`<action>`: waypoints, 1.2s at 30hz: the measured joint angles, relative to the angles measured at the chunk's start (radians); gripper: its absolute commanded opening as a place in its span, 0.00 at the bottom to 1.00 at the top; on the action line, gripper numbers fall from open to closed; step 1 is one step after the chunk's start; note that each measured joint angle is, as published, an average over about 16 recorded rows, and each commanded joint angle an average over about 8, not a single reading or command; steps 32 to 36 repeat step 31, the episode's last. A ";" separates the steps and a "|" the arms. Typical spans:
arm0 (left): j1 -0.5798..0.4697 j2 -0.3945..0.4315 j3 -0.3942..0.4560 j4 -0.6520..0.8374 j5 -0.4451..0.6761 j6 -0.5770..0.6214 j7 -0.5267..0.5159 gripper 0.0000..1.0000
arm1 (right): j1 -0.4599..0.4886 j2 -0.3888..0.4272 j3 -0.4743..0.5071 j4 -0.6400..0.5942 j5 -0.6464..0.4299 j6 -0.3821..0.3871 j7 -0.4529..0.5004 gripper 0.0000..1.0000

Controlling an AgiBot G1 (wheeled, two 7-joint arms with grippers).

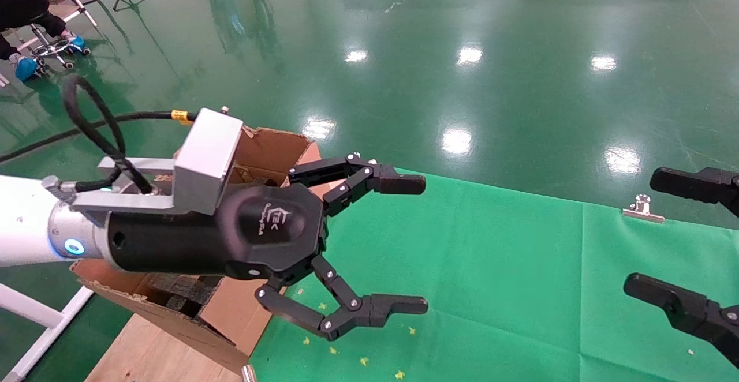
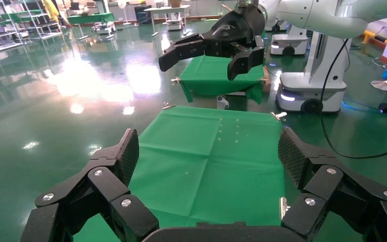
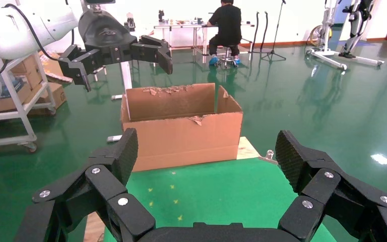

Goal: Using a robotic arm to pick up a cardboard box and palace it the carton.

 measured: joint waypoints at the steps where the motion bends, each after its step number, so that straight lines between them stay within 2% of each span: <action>1: 0.000 0.000 0.000 0.000 0.000 0.000 0.000 1.00 | 0.000 0.000 0.000 0.000 0.000 0.000 0.000 1.00; 36: 0.000 0.000 0.000 0.000 0.000 0.000 0.000 1.00 | 0.000 0.000 0.000 0.000 0.000 0.000 0.000 1.00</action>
